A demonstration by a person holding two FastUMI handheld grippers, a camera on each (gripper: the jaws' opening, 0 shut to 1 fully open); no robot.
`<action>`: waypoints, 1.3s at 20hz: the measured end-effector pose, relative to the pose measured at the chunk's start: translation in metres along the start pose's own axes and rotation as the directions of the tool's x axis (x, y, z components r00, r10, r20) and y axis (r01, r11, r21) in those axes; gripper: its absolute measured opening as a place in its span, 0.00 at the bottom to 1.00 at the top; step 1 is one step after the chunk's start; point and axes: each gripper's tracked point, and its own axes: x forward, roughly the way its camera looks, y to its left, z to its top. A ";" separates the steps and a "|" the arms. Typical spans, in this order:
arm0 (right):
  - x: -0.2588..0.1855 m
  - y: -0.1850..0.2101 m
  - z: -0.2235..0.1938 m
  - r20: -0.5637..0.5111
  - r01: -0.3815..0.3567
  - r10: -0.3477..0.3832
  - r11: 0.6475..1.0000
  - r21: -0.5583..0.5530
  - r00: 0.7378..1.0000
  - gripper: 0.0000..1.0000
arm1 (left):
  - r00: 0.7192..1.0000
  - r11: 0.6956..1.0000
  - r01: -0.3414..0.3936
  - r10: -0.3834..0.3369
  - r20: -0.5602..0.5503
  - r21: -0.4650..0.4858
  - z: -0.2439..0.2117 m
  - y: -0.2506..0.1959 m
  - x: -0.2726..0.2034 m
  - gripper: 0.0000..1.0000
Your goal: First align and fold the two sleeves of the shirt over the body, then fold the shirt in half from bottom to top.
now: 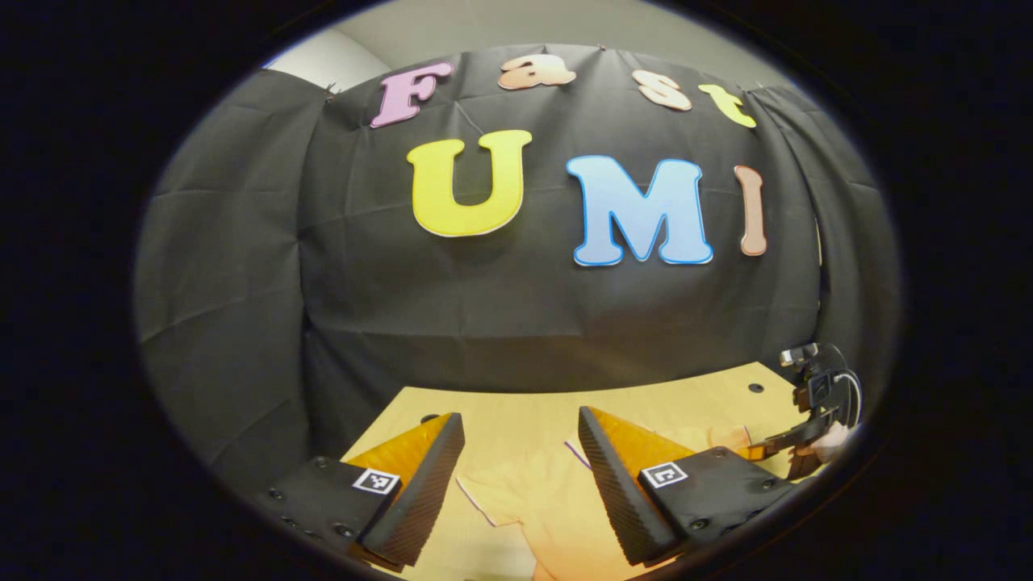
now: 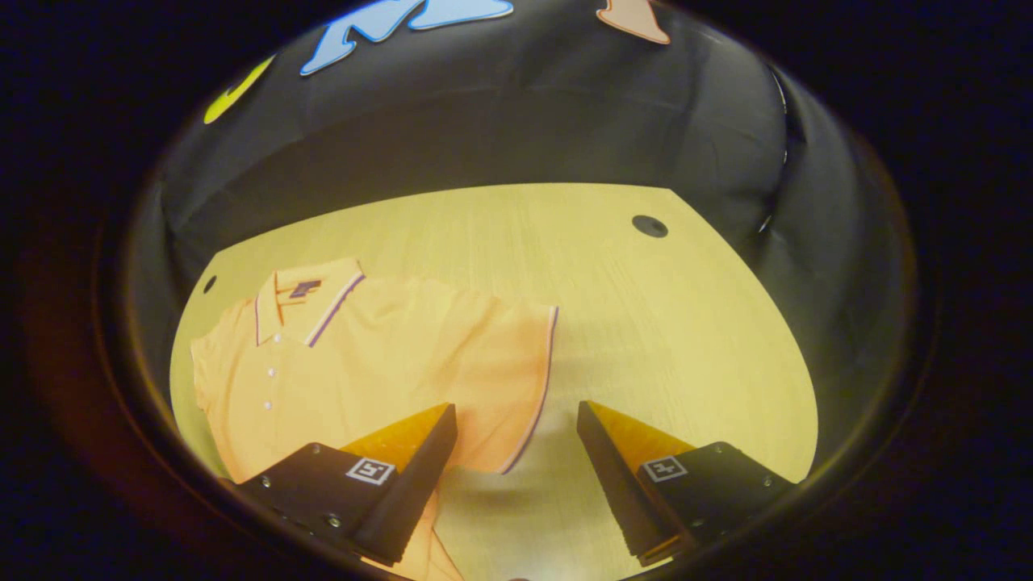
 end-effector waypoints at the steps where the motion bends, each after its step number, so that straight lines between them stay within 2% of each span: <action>1: 0.003 0.000 -0.002 -0.014 0.001 -0.001 1.000 0.001 1.000 0.95 | 1.000 1.000 -0.001 0.001 -0.002 0.000 0.000 0.000 0.000 0.96; 3: 0.008 0.003 -0.007 -0.038 -0.013 0.013 1.000 0.001 0.999 0.96 | 1.000 1.000 -0.003 0.003 -0.006 -0.002 -0.002 0.001 0.001 0.90; 5: 0.011 0.005 -0.015 -0.072 -0.024 0.024 1.000 -0.001 0.997 0.94 | 1.000 1.000 -0.008 0.008 -0.010 -0.004 -0.004 0.003 0.002 0.90; 7: 0.011 0.006 -0.013 -0.060 -0.022 0.022 1.000 0.002 0.998 0.88 | 1.000 1.000 -0.011 0.011 -0.012 -0.006 -0.005 0.005 0.003 0.96; 8: 0.013 0.005 -0.012 -0.049 -0.024 0.024 1.000 0.004 0.998 0.84 | 1.000 1.000 -0.011 0.011 -0.013 -0.007 -0.005 0.005 0.003 0.96; 10: 0.013 0.006 -0.012 -0.055 -0.038 0.038 0.999 0.015 0.998 0.66 | 1.000 1.000 -0.010 0.010 -0.012 -0.008 -0.004 0.005 0.004 0.96; 11: 0.014 0.007 -0.011 -0.058 -0.046 0.047 0.999 0.025 0.997 0.48 | 1.000 1.000 -0.010 0.010 -0.011 -0.008 -0.004 0.004 0.005 0.96; 12: 0.014 0.009 -0.012 -0.066 -0.050 0.053 0.998 0.041 0.996 0.40 | 1.000 1.000 -0.010 0.009 -0.012 -0.009 -0.004 0.004 0.006 0.96; 13: 0.014 0.009 -0.011 -0.068 -0.050 0.053 0.998 0.046 0.996 0.25 | 1.000 1.000 -0.009 0.009 -0.014 -0.011 -0.006 0.004 0.006 0.96; 14: 0.012 0.012 -0.010 -0.061 -0.055 0.058 0.997 0.050 0.996 0.25 | 1.000 1.000 -0.008 0.008 -0.016 -0.012 -0.007 0.004 0.007 0.96; 15: 0.013 0.012 -0.008 -0.056 -0.045 0.047 0.998 0.042 0.997 0.02 | 1.000 1.000 -0.009 0.008 -0.019 -0.013 -0.008 0.004 0.008 0.96; 18: 0.012 0.013 -0.006 -0.034 -0.016 0.015 1.000 -0.021 0.999 0.01 | 1.000 1.000 -0.010 0.010 -0.023 -0.021 -0.010 0.006 0.009 0.96; 21: 0.006 0.022 0.009 0.008 -0.010 0.011 1.000 -0.028 1.000 0.01 | 1.000 1.000 -0.009 0.009 -0.022 -0.028 -0.011 0.006 0.010 0.96; 26: -0.018 0.059 0.048 0.111 -0.069 0.079 0.993 -0.091 0.991 0.01 | 1.000 0.999 -0.007 0.006 -0.026 -0.036 -0.012 0.008 0.013 0.96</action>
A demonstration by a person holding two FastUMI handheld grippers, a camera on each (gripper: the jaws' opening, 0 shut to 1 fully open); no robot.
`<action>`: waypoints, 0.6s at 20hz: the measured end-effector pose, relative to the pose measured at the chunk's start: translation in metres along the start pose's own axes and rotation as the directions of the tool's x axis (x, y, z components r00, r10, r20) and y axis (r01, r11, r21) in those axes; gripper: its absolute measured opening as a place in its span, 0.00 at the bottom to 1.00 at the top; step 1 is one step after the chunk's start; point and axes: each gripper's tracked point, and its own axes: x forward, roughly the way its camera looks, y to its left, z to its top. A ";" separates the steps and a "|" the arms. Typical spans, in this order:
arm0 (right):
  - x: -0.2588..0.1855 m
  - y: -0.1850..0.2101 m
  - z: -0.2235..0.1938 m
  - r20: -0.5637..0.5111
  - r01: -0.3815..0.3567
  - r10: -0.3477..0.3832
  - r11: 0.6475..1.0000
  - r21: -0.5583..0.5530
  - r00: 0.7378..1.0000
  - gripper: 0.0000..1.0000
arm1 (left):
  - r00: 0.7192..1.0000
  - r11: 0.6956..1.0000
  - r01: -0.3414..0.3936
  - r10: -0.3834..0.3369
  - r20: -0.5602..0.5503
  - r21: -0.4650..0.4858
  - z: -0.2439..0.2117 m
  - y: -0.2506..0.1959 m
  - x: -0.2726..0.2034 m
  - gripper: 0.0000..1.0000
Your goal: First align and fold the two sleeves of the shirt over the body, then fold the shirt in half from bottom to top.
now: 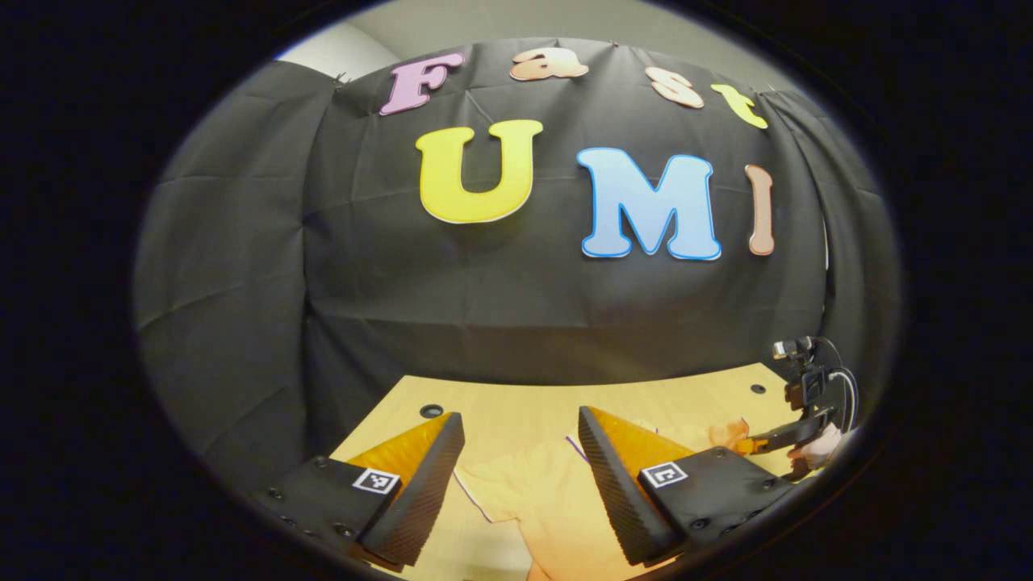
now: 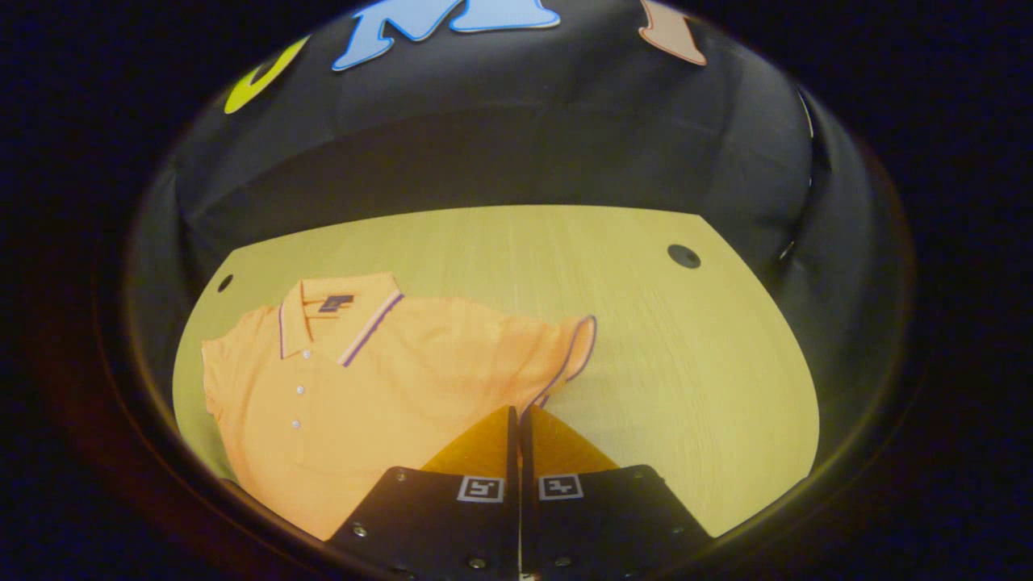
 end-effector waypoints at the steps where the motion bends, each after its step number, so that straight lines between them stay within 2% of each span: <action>1: -0.004 0.013 0.008 0.016 -0.024 0.025 1.000 -0.015 1.000 0.01 | 1.000 1.000 -0.002 0.002 -0.002 -0.001 -0.002 0.001 0.000 0.96; 4: -0.012 0.053 0.019 0.045 -0.097 0.100 0.993 -0.065 0.994 0.01 | 1.000 1.000 -0.005 0.005 -0.004 -0.001 -0.003 0.005 -0.001 0.96; 7: -0.016 0.092 0.015 0.031 -0.165 0.170 0.977 -0.133 0.985 0.01 | 1.000 1.000 -0.011 0.011 -0.009 -0.002 -0.005 0.010 -0.002 0.96; 10: -0.012 0.121 -0.002 -0.012 -0.208 0.210 0.956 -0.205 0.978 0.01 | 1.000 1.000 -0.017 0.017 -0.016 -0.007 -0.006 0.014 -0.002 0.96; 12: -0.007 0.129 -0.013 -0.041 -0.213 0.210 0.949 -0.233 0.977 0.01 | 1.000 1.000 -0.021 0.021 -0.020 -0.009 -0.009 0.017 -0.004 0.96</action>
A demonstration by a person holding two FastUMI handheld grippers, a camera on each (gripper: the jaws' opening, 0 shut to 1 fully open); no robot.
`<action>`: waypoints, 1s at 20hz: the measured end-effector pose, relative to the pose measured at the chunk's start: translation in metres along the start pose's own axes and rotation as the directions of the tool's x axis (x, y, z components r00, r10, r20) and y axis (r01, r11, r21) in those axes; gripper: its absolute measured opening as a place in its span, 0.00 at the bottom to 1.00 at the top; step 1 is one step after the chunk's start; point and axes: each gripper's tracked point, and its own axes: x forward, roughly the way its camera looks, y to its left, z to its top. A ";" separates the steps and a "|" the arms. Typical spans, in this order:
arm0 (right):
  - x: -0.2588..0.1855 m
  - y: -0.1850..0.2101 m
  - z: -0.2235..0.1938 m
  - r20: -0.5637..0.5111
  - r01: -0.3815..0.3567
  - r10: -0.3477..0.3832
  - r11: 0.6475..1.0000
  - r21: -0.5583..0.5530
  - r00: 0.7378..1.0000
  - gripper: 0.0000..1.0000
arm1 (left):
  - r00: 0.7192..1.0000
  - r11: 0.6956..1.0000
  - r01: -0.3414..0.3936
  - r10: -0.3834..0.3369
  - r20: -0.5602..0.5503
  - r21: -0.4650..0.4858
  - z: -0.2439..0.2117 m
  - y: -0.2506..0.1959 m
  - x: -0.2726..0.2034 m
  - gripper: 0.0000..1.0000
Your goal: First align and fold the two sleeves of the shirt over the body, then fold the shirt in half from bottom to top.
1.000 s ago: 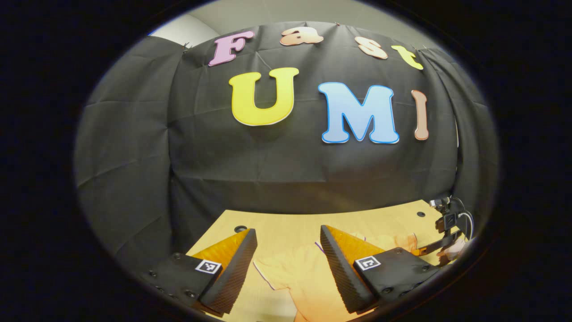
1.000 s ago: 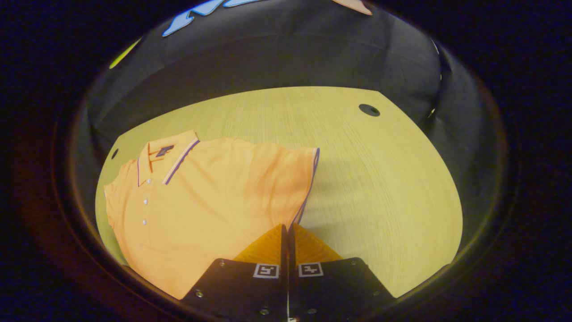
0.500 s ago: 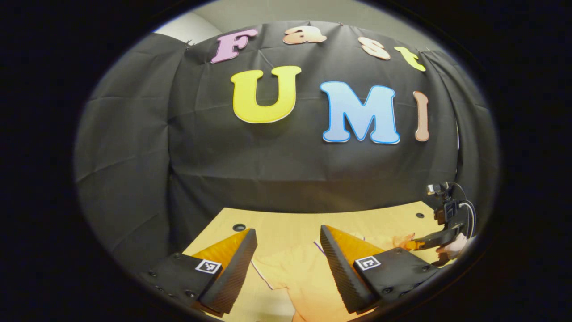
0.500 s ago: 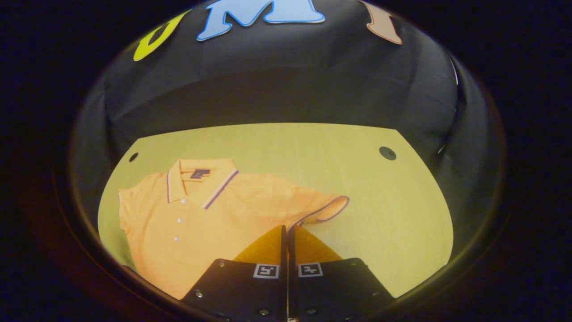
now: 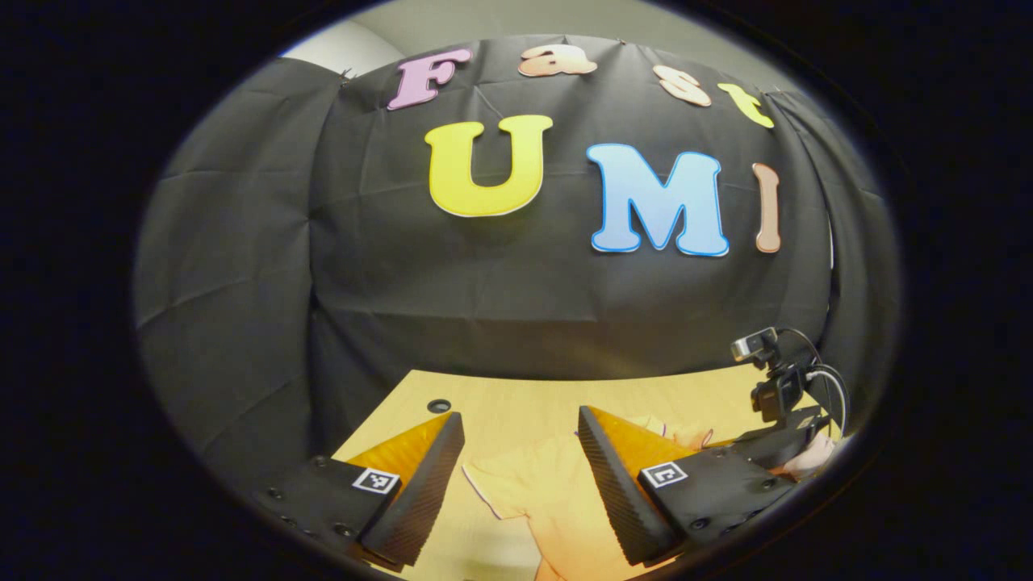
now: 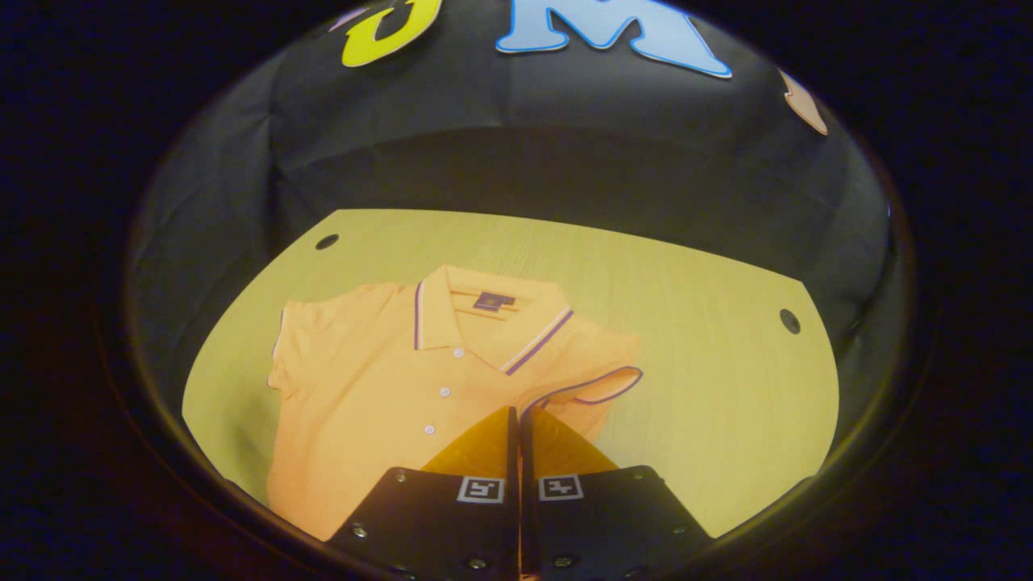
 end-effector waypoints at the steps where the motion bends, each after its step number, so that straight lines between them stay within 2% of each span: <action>1: 0.003 0.001 -0.004 -0.015 0.007 -0.007 1.000 -0.010 1.000 0.01 | 1.000 1.000 -0.002 0.002 -0.003 0.000 0.000 0.002 0.001 0.96; 2: 0.006 0.004 -0.007 -0.030 0.003 -0.003 1.000 -0.012 1.000 0.01 | 1.000 1.000 -0.002 0.002 -0.005 -0.001 0.000 0.003 0.001 0.96; 3: 0.006 0.008 -0.011 -0.045 -0.010 0.010 1.000 -0.008 0.999 0.07 | 1.000 1.000 -0.003 0.003 -0.006 -0.002 -0.003 0.003 0.001 0.96; 4: 0.006 0.009 -0.014 -0.058 -0.018 0.018 1.000 -0.004 0.998 0.07 | 1.000 1.000 -0.003 0.003 -0.008 -0.002 -0.004 0.004 0.002 0.96; 6: 0.004 0.006 -0.016 -0.067 -0.007 0.006 1.000 -0.010 0.998 0.33 | 1.000 1.000 -0.002 0.002 -0.011 -0.002 -0.005 0.004 0.004 0.94; 7: 0.004 0.003 -0.016 -0.069 0.001 -0.001 1.000 -0.010 0.998 0.36 | 1.000 1.000 -0.001 0.001 -0.012 -0.003 -0.005 0.003 0.005 0.94; 9: 0.001 0.003 -0.017 -0.071 0.003 -0.002 1.000 0.007 0.997 0.36 | 1.000 1.000 0.004 -0.004 -0.014 -0.004 -0.007 0.001 0.006 0.94; 10: -0.001 0.000 -0.017 -0.069 0.006 -0.006 1.000 0.013 0.998 0.31 | 1.000 1.000 0.006 -0.006 -0.016 -0.003 -0.008 0.000 0.007 0.94; 11: -0.003 -0.002 -0.017 -0.065 0.010 -0.009 1.000 0.017 0.998 0.31 | 1.000 1.000 0.008 -0.008 -0.019 -0.002 -0.009 0.000 0.009 0.94; 12: -0.005 -0.002 -0.018 -0.063 0.013 -0.012 1.000 0.021 0.998 0.36 | 1.000 1.000 0.011 -0.011 -0.023 -0.002 -0.011 0.000 0.011 0.94; 16: -0.019 -0.001 -0.013 -0.033 0.008 -0.007 0.999 0.033 0.999 0.36 | 0.998 1.000 0.015 -0.014 -0.056 0.005 -0.031 -0.002 0.021 0.92; 20: -0.039 0.002 -0.008 -0.003 0.000 0.000 1.000 0.027 1.000 0.36 | 0.993 1.000 0.014 -0.014 -0.116 -0.002 -0.068 0.001 0.038 0.94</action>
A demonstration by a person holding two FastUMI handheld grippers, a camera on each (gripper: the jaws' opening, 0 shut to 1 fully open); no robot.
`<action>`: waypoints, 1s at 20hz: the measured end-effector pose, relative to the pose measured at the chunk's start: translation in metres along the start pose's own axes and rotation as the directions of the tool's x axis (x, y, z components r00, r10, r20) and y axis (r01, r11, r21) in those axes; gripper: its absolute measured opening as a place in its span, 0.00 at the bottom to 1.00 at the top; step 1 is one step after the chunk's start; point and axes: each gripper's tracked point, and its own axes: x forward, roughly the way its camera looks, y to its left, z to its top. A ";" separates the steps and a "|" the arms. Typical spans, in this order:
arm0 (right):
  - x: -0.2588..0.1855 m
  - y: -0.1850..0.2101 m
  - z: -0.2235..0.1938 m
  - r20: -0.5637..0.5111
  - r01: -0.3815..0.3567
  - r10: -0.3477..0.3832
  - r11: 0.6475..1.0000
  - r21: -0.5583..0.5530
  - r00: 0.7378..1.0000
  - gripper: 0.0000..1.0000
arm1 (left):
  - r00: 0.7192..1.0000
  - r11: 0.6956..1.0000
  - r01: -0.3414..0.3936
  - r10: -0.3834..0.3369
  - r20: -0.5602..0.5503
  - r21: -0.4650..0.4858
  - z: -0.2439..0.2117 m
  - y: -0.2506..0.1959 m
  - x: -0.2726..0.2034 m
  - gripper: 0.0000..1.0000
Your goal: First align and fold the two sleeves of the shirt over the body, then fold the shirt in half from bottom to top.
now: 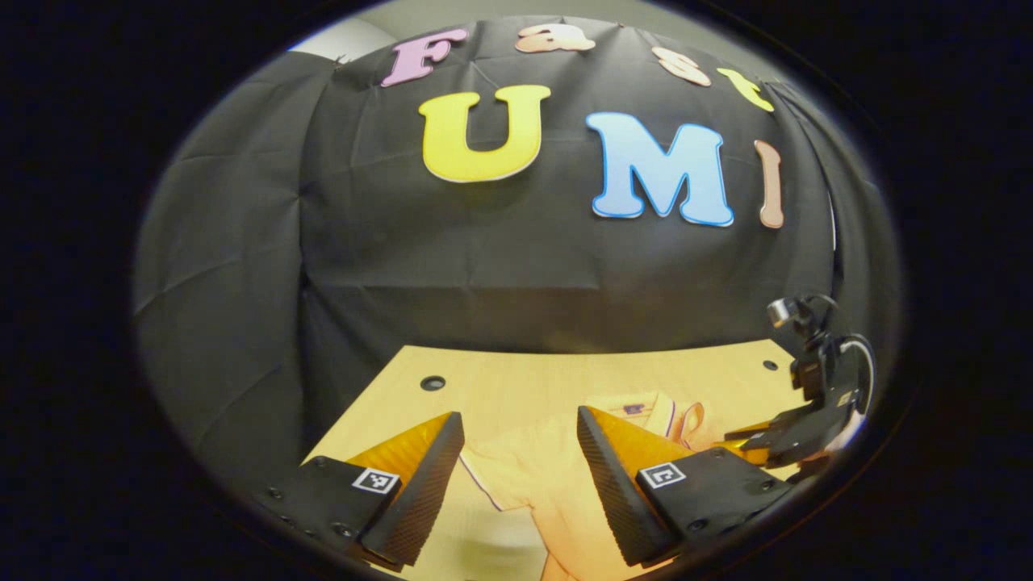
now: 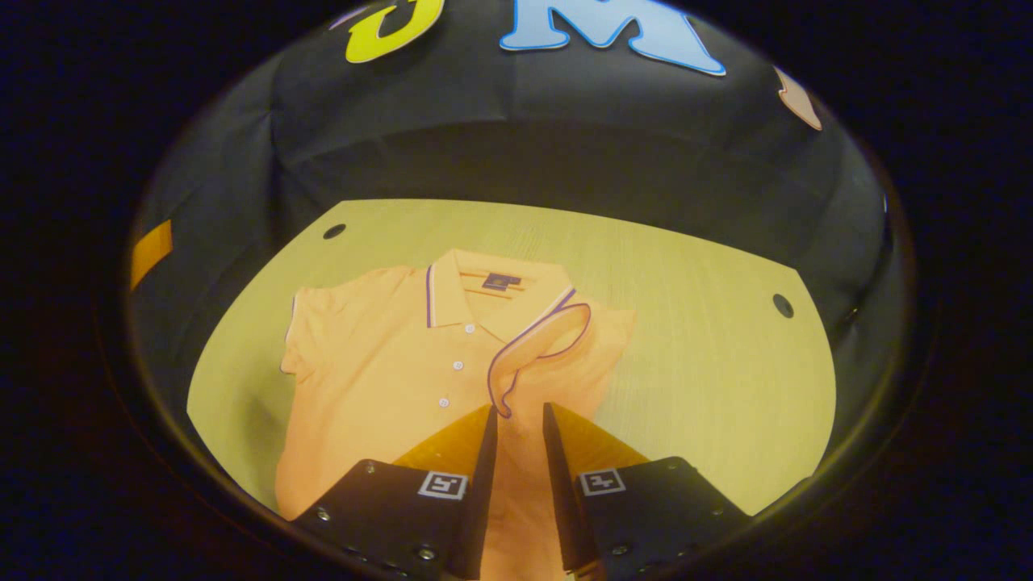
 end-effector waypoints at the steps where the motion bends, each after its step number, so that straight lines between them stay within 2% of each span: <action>1: -0.006 0.001 0.001 0.008 -0.001 0.001 1.000 -0.001 1.000 0.36 | 1.000 1.000 -0.003 0.003 -0.023 -0.001 -0.014 0.001 0.006 0.93; 5: -0.028 0.004 0.002 0.030 -0.010 0.009 1.000 0.019 1.000 0.36 | 0.993 1.000 -0.011 0.011 -0.113 0.005 -0.064 0.004 0.028 0.93; 6: -0.035 0.004 0.003 0.038 -0.012 0.011 0.999 0.032 0.999 0.31 | 0.990 1.000 -0.011 0.011 -0.139 0.000 -0.076 0.005 0.033 0.95; 7: -0.042 0.004 0.005 0.049 -0.014 0.012 0.999 0.044 0.999 0.36 | 0.987 1.000 -0.011 0.010 -0.159 -0.008 -0.087 0.005 0.040 0.95; 10: -0.063 0.000 0.008 0.071 -0.006 0.002 0.998 0.065 0.997 0.36 | 0.977 0.999 -0.019 0.012 -0.213 -0.029 -0.117 0.010 0.055 0.95; 12: -0.077 -0.005 0.006 0.079 0.007 -0.013 0.997 0.073 0.997 0.36 | 0.970 0.999 -0.026 0.017 -0.242 -0.031 -0.131 0.016 0.062 0.95; 13: -0.083 -0.008 0.005 0.082 0.016 -0.022 0.997 0.080 0.996 0.36 | 0.965 0.999 -0.031 0.023 -0.261 -0.024 -0.139 0.019 0.065 0.91; 20: -0.108 -0.032 -0.026 0.042 0.086 -0.092 0.987 0.134 0.995 0.36 | 0.935 0.999 -0.036 0.022 -0.355 -0.033 -0.180 0.020 0.090 0.95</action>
